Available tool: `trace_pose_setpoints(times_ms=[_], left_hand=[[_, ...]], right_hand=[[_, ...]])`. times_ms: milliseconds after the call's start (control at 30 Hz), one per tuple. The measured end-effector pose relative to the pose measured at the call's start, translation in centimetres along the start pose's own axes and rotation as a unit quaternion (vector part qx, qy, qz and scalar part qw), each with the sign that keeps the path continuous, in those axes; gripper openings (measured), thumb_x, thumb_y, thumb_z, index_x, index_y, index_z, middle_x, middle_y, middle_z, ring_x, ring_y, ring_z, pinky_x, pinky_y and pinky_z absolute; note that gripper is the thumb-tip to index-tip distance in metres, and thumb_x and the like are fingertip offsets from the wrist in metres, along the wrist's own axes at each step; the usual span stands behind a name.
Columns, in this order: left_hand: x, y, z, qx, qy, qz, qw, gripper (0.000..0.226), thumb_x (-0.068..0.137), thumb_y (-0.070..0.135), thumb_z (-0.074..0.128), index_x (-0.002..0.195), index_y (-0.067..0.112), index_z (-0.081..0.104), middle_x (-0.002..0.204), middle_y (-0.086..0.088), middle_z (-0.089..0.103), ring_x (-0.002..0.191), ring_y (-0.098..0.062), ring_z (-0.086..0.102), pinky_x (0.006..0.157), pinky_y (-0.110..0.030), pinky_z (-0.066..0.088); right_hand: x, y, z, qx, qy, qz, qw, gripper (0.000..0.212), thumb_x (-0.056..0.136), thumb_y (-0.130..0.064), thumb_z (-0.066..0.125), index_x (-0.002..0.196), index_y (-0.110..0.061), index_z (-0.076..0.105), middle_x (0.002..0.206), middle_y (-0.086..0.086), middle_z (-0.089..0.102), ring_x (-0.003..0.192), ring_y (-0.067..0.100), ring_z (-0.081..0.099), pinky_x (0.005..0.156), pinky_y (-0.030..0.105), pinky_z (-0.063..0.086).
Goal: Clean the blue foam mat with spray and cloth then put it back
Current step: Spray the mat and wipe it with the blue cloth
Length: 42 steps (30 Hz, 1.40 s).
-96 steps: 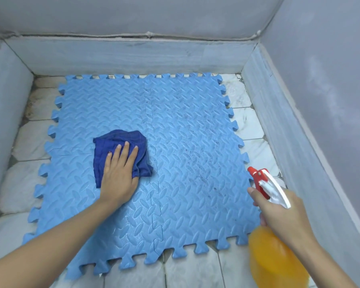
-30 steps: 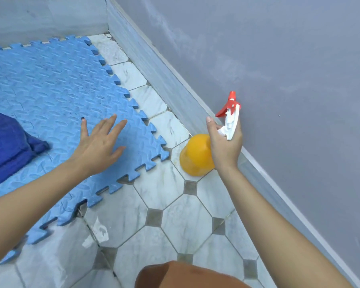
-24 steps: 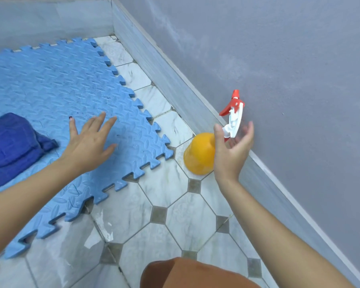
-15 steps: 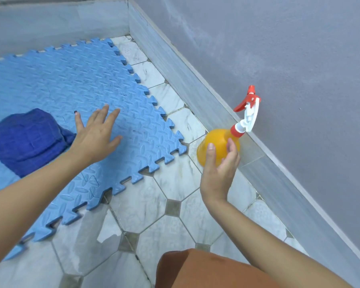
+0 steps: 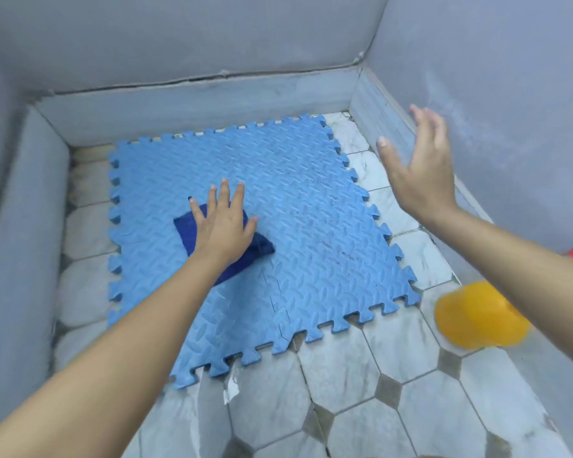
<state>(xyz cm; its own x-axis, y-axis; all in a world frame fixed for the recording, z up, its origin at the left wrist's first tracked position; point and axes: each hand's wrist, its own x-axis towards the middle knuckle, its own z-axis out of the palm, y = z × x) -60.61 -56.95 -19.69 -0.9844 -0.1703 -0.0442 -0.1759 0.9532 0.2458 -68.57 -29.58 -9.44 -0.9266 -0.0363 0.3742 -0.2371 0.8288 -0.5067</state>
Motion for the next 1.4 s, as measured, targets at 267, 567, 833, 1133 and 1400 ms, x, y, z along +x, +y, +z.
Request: trace_pose_setpoints(times_ms=[267, 567, 833, 1133, 1400], left_hand=[[3.1, -2.9, 2.0, -0.021, 0.008, -0.047, 0.999, 0.065, 0.1, 0.047, 0.023, 0.153, 0.01, 0.012, 0.161, -0.012, 0.0, 0.148, -0.03, -0.002, 0.118, -0.051, -0.001], [0.0, -4.6, 10.1, 0.013, -0.04, -0.029, 0.999, 0.077, 0.094, 0.06, 0.007, 0.152, 0.012, 0.02, 0.16, -0.003, 0.015, 0.148, -0.02, 0.011, 0.119, -0.046, 0.008], [9.2, -18.4, 6.7, 0.019, 0.024, -0.299, 0.954, 0.072, 0.097, 0.056, 0.02, 0.152, 0.01, 0.016, 0.161, -0.011, 0.012, 0.147, -0.033, 0.009, 0.118, -0.051, 0.009], [8.3, -8.6, 8.6, 0.038, -0.073, 0.159, 0.984, 0.064, 0.096, 0.052, 0.017, 0.153, 0.023, 0.016, 0.161, 0.006, 0.007, 0.149, -0.016, 0.005, 0.12, -0.038, 0.004], [17.3, -16.7, 6.6, 0.05, -0.021, -0.175, 0.983, 0.075, 0.092, 0.066, 0.016, 0.154, 0.022, 0.012, 0.162, -0.001, 0.006, 0.148, -0.03, 0.003, 0.118, -0.05, 0.002]], right_hand=[[4.0, -2.7, 10.4, -0.176, -0.206, -0.187, 0.944, 0.076, 0.091, -0.064, 0.026, 0.151, -0.017, 0.034, 0.159, 0.009, 0.03, 0.15, 0.028, 0.017, 0.119, 0.051, 0.016], [0.4, 1.4, 24.1, -0.199, -0.359, -0.155, 0.898, 0.064, 0.1, -0.056, 0.018, 0.158, -0.028, 0.008, 0.167, -0.001, 0.003, 0.153, 0.025, -0.001, 0.121, 0.054, -0.002], [-0.5, 3.4, 25.4, -0.144, -0.293, -0.177, 0.929, 0.065, 0.098, -0.058, 0.02, 0.156, -0.031, 0.02, 0.164, -0.002, 0.017, 0.153, 0.021, 0.01, 0.122, 0.051, 0.002], [0.8, 4.6, 25.3, -0.12, -0.304, -0.203, 0.923, 0.063, 0.097, -0.058, 0.025, 0.156, -0.034, 0.021, 0.164, -0.005, 0.018, 0.153, 0.018, 0.011, 0.123, 0.048, 0.003], [1.2, 4.7, 25.4, -0.113, -0.315, -0.208, 0.919, 0.063, 0.097, -0.059, 0.023, 0.156, -0.036, 0.018, 0.165, -0.007, 0.015, 0.153, 0.016, 0.007, 0.123, 0.047, -0.001]])
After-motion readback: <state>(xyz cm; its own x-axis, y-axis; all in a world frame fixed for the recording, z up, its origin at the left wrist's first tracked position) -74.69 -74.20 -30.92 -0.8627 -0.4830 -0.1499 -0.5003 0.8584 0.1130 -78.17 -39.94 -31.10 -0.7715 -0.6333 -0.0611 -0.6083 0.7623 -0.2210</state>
